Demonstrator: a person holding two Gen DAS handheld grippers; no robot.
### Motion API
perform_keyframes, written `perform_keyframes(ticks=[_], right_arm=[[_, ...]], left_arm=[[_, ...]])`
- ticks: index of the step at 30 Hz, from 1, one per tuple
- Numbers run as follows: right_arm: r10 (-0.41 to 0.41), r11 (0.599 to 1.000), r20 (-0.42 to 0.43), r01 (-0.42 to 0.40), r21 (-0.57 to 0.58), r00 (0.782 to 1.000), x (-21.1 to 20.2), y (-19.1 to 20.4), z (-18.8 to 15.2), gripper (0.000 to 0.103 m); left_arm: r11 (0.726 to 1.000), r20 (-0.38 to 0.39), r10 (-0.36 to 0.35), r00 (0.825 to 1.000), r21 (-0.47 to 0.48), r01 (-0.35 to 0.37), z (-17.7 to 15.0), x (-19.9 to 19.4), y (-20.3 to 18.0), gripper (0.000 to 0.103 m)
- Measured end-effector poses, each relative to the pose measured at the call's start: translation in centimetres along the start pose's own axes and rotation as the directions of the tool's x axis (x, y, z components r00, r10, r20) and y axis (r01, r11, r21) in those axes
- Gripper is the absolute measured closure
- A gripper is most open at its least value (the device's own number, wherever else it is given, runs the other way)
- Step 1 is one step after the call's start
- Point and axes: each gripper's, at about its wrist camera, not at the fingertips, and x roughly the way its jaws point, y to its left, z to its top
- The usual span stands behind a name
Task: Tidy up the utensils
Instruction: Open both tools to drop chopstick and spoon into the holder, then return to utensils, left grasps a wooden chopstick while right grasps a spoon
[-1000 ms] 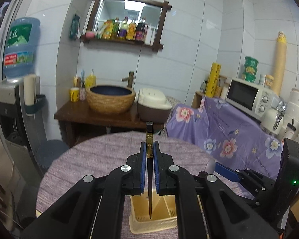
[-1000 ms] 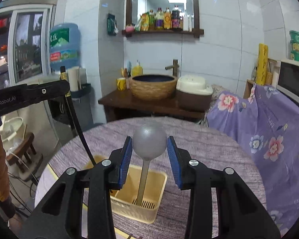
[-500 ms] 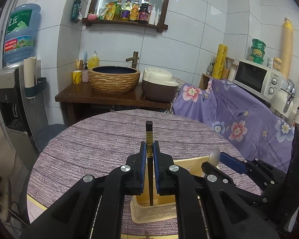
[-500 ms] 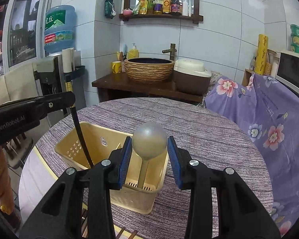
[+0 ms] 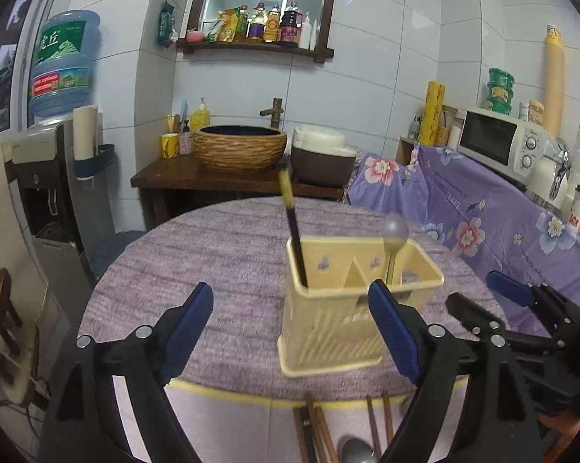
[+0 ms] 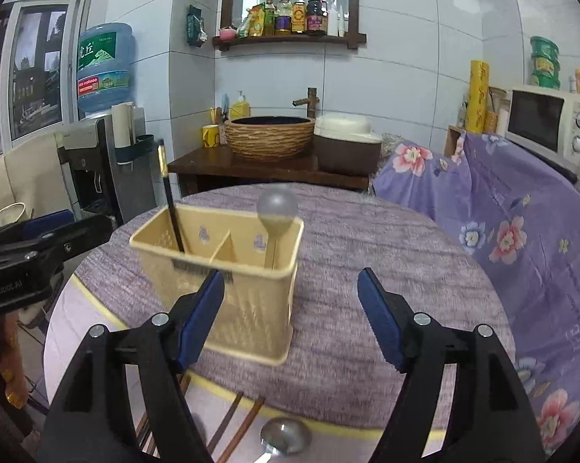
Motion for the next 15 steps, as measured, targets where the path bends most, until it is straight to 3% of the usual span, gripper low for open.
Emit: perform_keyframes(ticks=[8,15], right_arm=[[-0.029,0.998,-0.096,0.034,0.055,0.995,-1.5,-1.5,-5.5,0.031],[-0.040,0.993,-0.216,0.062,0.096,0.975,-1.1,-2.2,-10.5,0.029]], left_arm=[[0.999,-0.114,0.021,0.993,-0.036,-0.025,-5.7,-0.3,1.3,0.019],[0.996,-0.197,0.064,0.978,-0.051,-0.075,-10.1,-0.8,2.5,0.019]])
